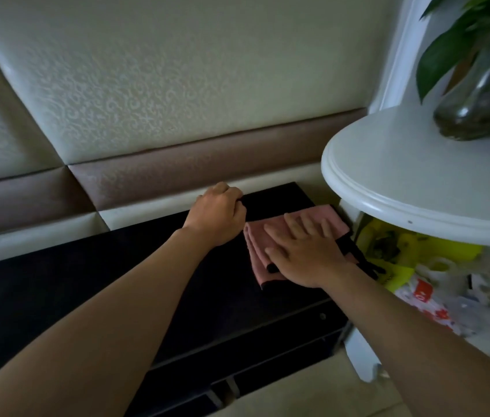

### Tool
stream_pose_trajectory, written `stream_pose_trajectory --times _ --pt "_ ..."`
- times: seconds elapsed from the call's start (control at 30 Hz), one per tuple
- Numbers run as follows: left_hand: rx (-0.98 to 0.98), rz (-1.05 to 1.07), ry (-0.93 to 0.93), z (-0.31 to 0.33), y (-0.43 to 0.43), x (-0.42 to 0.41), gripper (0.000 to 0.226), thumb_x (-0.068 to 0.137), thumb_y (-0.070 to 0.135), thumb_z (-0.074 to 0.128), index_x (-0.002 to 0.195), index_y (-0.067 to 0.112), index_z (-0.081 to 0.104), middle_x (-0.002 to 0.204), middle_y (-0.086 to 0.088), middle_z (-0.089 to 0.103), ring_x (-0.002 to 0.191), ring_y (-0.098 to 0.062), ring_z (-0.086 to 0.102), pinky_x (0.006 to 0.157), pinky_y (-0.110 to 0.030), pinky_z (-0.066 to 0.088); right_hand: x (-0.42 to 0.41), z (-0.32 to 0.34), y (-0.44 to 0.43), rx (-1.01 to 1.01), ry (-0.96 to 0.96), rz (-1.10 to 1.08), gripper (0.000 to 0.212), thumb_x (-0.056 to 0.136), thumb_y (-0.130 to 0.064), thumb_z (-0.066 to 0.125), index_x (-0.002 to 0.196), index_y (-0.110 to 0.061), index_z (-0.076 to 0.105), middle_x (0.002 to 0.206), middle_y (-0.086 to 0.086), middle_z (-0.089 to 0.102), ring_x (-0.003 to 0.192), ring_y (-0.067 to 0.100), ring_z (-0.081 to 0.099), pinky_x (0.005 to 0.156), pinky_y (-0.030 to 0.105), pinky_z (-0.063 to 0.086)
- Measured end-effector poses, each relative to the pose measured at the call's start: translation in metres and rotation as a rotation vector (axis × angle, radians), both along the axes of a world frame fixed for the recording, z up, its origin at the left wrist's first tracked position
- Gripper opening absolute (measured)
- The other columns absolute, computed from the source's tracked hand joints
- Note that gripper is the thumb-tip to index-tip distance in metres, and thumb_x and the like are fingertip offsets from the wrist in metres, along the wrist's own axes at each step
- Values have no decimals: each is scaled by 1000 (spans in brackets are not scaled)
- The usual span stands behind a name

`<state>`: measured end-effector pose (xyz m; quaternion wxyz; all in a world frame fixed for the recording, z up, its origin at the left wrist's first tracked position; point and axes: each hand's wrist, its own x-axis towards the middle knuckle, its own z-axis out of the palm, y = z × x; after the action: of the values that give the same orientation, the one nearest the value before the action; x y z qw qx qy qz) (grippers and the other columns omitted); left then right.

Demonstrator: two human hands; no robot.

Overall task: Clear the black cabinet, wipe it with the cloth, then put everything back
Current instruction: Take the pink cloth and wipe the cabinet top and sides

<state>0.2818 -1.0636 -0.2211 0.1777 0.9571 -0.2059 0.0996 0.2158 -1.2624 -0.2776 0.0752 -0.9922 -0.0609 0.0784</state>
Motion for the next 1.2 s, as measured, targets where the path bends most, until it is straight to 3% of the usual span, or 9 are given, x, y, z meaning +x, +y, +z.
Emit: stream_pose_trajectory --times 0.23,0.53,0.73,0.87,1.07,1.2 --pt "26 -27 28 1 -19 -3 60 87 38 30 128 10 62 124 -13 60 110 -35 57 95 -47 47 -34 1 -3 -20 -4 19 63 94 -69 10 152 -56 -11 168 -6 -15 154 29 -15 119 59 -12" --pt "59 -36 19 -13 -26 16 59 84 36 32 128 11 63 124 -12 61 111 -33 57 96 -47 46 47 0 -1 6 -9 -13 63 93 -71 11 152 -58 -8 169 -5 -11 155 29 -12 119 59 -12" --pt "96 3 50 -35 -23 31 36 88 33 40 100 8 64 104 -11 59 94 -33 57 81 -44 47 103 -3 2 3 -40 -48 66 90 -78 0 153 -59 -2 169 -5 -7 155 29 -11 119 60 -10" --pt "92 12 29 -44 -23 41 24 94 27 50 103 10 64 107 -10 60 96 -31 56 86 -45 48 122 -4 4 4 -49 -56 68 87 -80 -4 152 -60 -1 169 -6 -7 155 29 -11 119 60 -10" --pt "119 7 40 -33 -21 26 47 85 37 37 111 12 67 110 -11 61 99 -32 58 85 -46 50 118 -2 6 1 -33 -60 64 93 -73 4 154 -55 0 170 -3 -9 154 32 -13 118 61 -12" --pt "74 55 96 -27 -12 12 48 83 36 38 114 12 66 108 -9 60 98 -32 59 83 -45 52 75 -4 17 23 -9 -39 65 94 -70 13 155 -53 -2 169 -1 -11 154 33 -15 117 61 -13"
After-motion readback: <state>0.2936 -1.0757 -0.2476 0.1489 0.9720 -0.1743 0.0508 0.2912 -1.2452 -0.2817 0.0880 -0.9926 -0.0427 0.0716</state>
